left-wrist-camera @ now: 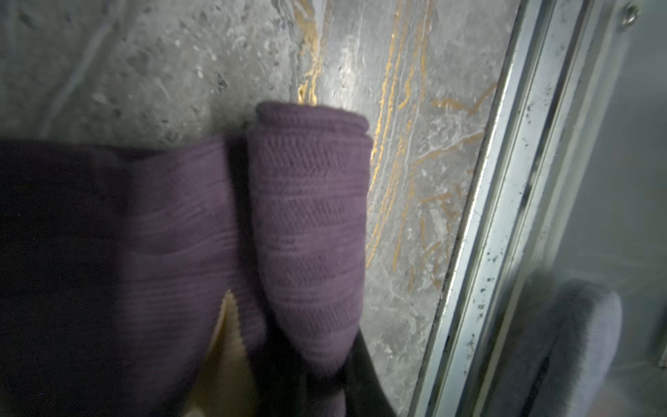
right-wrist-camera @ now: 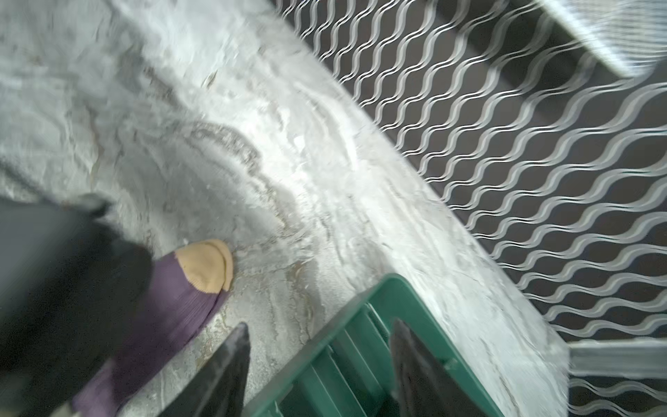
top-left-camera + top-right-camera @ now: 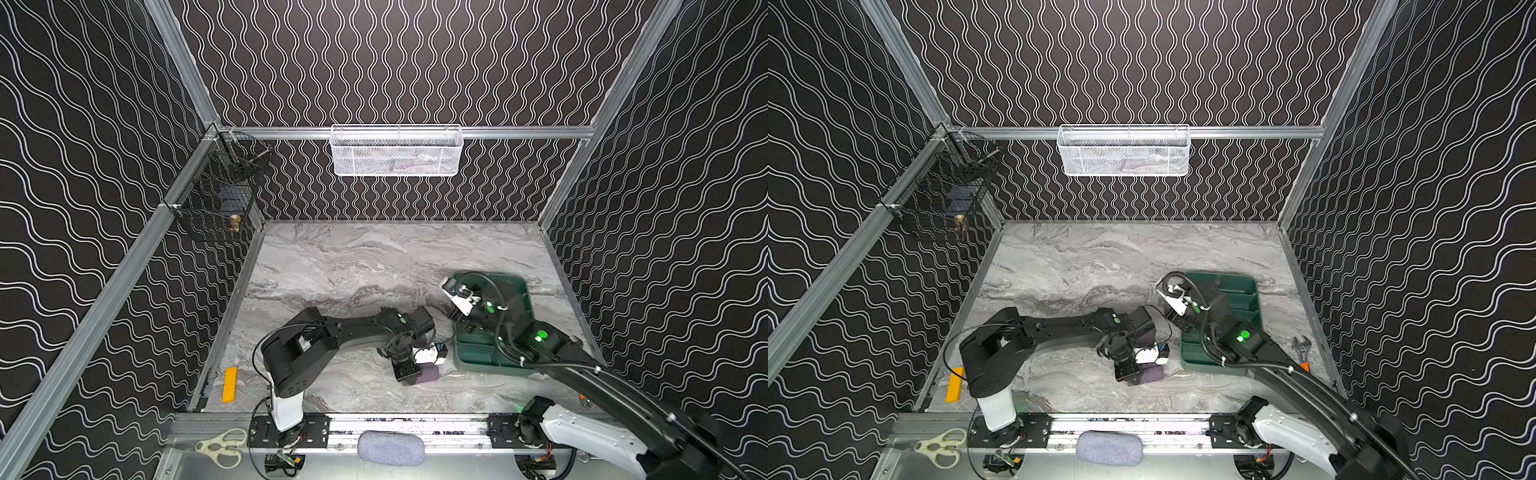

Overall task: Roll the socks
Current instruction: 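Roll the sock toward the beige toe with both grippers pressing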

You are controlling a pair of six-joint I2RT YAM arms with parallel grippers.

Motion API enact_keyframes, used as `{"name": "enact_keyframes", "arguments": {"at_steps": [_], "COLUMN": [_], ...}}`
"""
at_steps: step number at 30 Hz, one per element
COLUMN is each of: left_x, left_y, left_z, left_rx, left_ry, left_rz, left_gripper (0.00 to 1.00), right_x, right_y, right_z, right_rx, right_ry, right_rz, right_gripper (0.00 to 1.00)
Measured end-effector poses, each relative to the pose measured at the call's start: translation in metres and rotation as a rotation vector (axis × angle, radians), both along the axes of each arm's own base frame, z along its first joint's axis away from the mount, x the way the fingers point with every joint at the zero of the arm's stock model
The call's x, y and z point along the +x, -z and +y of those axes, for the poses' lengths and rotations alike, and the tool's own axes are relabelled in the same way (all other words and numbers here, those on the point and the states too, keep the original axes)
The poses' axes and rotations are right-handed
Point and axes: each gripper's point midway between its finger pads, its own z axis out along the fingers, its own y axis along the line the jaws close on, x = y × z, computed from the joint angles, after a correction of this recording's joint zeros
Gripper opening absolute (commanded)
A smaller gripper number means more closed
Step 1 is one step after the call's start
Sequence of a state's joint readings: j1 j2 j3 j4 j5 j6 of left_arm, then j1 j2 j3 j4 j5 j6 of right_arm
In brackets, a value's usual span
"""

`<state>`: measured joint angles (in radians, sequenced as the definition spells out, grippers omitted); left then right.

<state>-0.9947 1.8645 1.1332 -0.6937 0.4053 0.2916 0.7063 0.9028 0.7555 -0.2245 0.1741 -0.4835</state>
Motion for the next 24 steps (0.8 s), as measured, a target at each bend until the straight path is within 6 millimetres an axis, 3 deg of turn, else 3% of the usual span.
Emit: {"name": "enact_keyframes", "arguments": {"at_steps": [4,8,12,16,19,24], "left_x": [0.001,0.003,0.003,0.001,0.001,0.001], "left_y": [0.000,0.002,0.003,0.004,0.005,0.005], "left_z": [0.000,0.001,0.000,-0.003,-0.004,-0.005], "left_rx": [-0.016,-0.025,-0.021,-0.023,-0.019,-0.011], "left_ry": [-0.031,-0.064,-0.090,-0.098,-0.115,-0.134], "left_rz": [0.069,0.142,0.222,0.305,0.357,0.411], "left_gripper": [0.01,0.02,0.02,0.01,0.01,0.02], "right_x": [-0.024,-0.054,-0.078,-0.119,-0.145,-0.160], "right_y": [-0.028,-0.029,0.025,0.087,0.118,0.152], "right_z": [-0.019,-0.019,-0.005,0.021,0.036,0.058], "right_rx": [0.077,0.071,-0.067,-0.252,-0.376,-0.533], "right_ry": [-0.002,-0.133,-0.296,-0.503,-0.609,-0.664], "right_rz": [-0.088,-0.126,-0.056,-0.022,-0.033,-0.060], "right_gripper": [0.60,0.58,0.56,0.56,0.56,0.55]}}
